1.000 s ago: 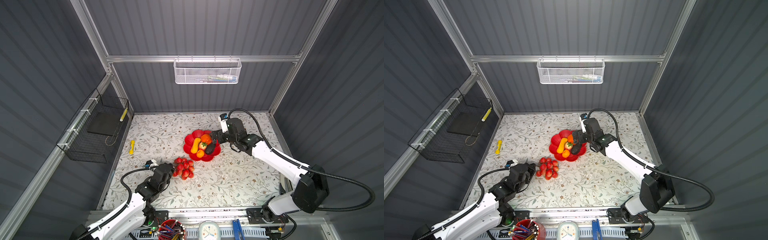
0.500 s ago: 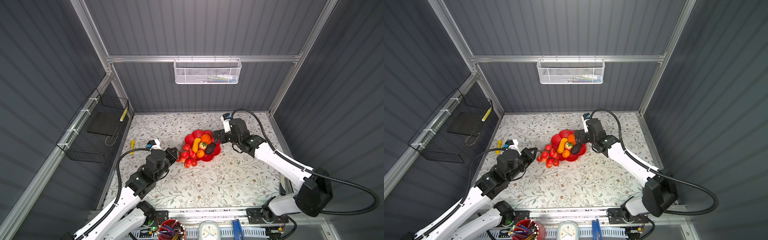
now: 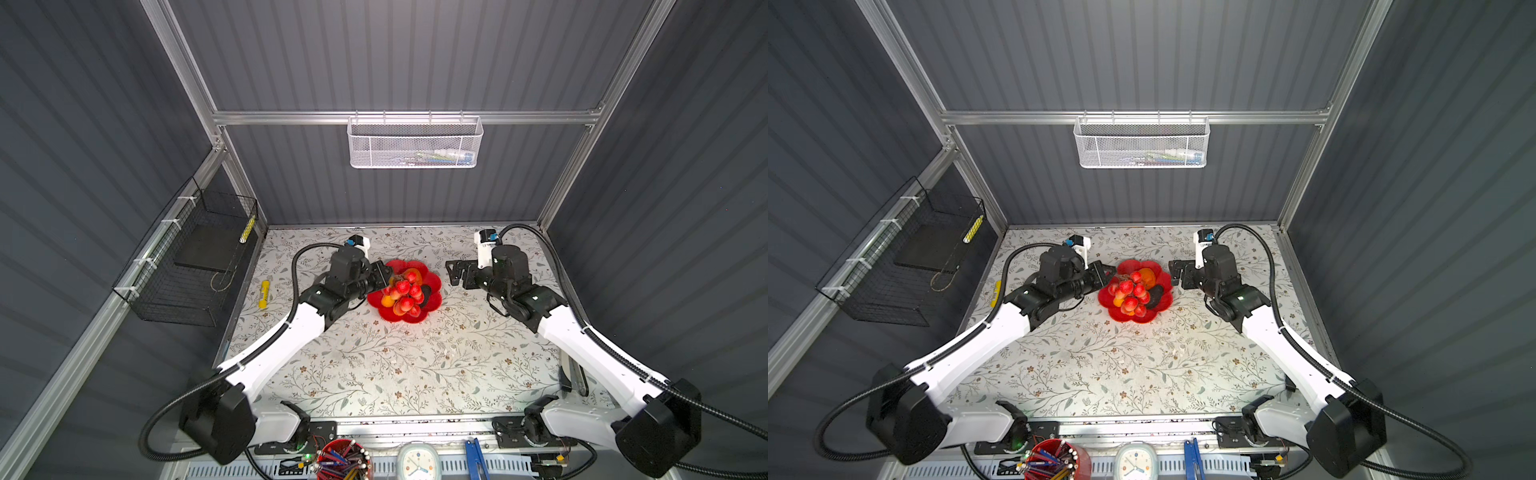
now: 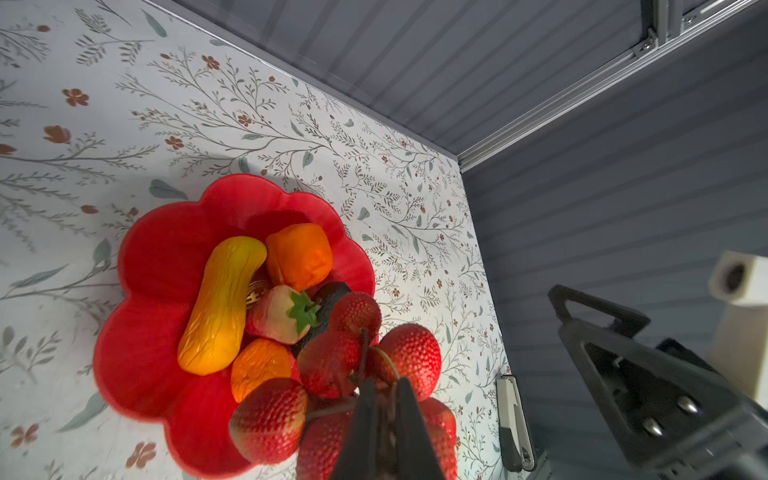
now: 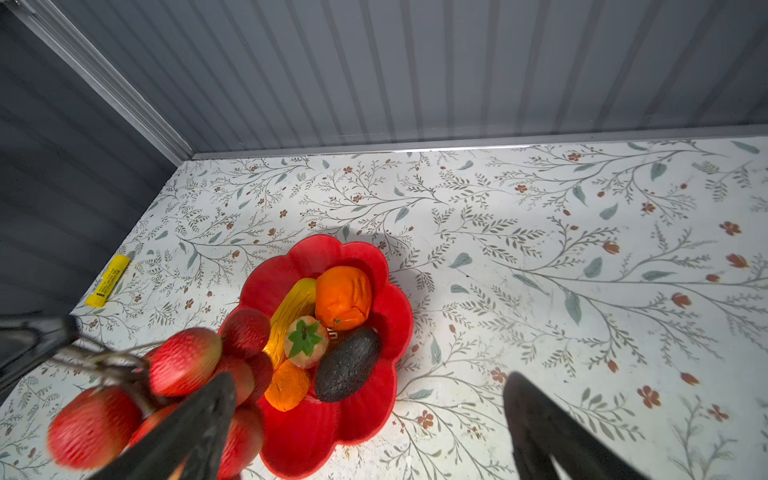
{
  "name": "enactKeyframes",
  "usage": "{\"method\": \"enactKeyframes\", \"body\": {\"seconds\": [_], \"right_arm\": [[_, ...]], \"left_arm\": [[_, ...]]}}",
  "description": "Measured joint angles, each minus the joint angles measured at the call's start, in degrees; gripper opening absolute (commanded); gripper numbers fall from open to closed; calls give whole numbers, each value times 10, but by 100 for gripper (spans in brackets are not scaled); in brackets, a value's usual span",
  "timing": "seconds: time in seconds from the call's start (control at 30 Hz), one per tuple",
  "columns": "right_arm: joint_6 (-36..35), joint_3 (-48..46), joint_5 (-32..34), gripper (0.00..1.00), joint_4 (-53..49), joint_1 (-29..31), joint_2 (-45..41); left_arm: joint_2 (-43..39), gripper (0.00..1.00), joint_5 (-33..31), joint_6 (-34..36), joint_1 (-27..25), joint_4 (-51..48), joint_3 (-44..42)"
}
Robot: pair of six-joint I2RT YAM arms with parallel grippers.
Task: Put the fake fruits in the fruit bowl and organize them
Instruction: 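Lift the lychee bunch onto the fruits in the bowl and release it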
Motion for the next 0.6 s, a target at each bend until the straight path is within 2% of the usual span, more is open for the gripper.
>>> {"method": "enactKeyframes", "body": {"seconds": [0.2,0.33,0.4,0.5,0.53,0.6], "right_arm": [[11,-23,0,99,-3,-12,-17],[12,-25,0,99,-6,-18,-17],[12,-25,0,99,-6,-21,-17],[12,-25,0,99,-7,-26,-17],[12,-25,0,99,-6,-28,-17],[12,-25,0,99,-7,-31,-17]], "left_arm": [[120,0,90,17,28,59,34],[180,3,120,21,32,82,49],[191,18,122,23,37,83,49],[193,71,115,36,47,83,50],[193,98,110,42,50,79,53],[193,100,101,57,54,63,63]]}}
